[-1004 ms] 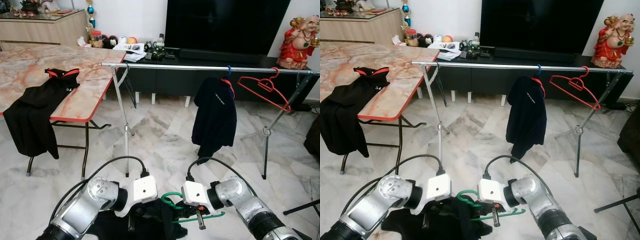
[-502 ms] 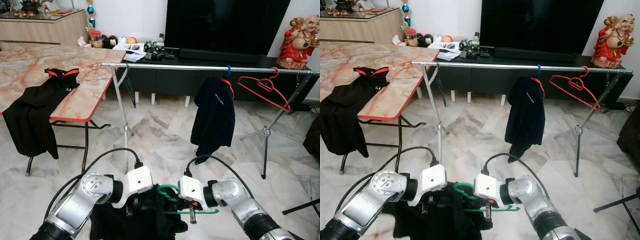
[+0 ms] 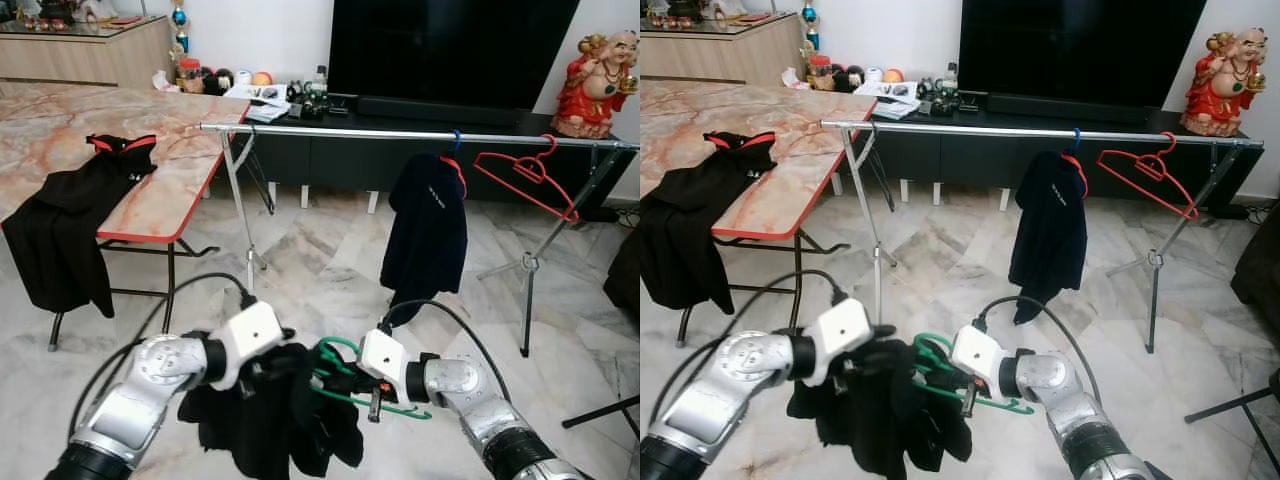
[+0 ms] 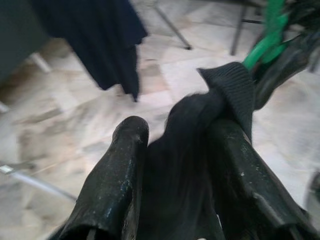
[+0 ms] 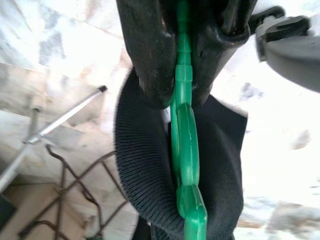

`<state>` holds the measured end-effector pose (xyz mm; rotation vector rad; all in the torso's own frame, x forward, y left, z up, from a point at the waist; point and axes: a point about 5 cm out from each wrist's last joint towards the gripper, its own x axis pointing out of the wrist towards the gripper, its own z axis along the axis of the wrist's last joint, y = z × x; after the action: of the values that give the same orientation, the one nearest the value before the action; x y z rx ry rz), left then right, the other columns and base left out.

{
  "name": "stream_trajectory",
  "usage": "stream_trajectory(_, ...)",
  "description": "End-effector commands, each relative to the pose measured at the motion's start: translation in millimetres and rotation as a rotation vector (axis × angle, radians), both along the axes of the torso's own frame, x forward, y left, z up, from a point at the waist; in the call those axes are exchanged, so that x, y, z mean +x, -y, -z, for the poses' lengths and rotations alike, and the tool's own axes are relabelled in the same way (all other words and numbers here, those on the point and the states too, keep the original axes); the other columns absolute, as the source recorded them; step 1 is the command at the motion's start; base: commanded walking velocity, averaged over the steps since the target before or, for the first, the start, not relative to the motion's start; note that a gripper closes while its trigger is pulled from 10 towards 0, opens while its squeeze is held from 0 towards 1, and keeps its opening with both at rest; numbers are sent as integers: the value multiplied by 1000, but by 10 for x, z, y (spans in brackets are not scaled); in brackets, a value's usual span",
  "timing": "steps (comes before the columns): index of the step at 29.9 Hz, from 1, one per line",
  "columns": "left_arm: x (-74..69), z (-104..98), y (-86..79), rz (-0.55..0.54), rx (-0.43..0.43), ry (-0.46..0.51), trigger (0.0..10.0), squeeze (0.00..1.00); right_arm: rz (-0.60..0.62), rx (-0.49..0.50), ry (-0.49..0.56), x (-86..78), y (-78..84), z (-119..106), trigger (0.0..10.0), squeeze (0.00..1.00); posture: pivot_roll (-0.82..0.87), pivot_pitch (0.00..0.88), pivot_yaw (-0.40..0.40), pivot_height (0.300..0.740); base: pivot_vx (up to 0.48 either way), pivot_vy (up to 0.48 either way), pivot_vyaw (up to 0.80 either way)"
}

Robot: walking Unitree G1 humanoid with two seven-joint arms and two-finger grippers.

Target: Hang hanger

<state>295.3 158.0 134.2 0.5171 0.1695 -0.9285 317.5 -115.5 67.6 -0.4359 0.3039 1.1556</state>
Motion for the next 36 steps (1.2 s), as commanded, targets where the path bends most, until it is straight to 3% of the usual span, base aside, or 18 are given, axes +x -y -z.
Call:
stream_trajectory(1, 45, -74, -129, -79, -35, 46, 10000, 0, 115, 24, 61, 101, 64, -84, 0, 0, 170, 0, -82, 740, 0, 0, 0)
stream_trajectory(6, 47, -86, -149, -120, -74, 71, 10000, 0, 180, 49, 64, 130, 65, -86, 0, 0, 171, 0, -85, 740, 0, 0, 0)
stream_trajectory(15, 42, -27, 64, -151, -151, 92, 10000, 0, 236, 108, 99, 179, -73, -142, 0, 0, 171, 0, -95, 740, 0, 0, 0)
stream_trajectory(24, -136, 149, 232, -68, -163, -36, 10000, 0, 285, 122, 130, 241, -143, -200, 0, 0, 175, 0, -99, 740, 0, 0, 0)
stream_trajectory(30, -41, 227, 330, -200, -148, 1, 10000, 0, 286, 150, 139, 253, -230, -236, 0, 0, 176, 0, -101, 740, 0, 0, 0)
stream_trajectory(36, 30, 248, 464, -314, -191, 20, 10000, 0, 290, 165, 131, 243, -262, -225, 0, 0, 176, 0, -104, 740, 0, 0, 0)
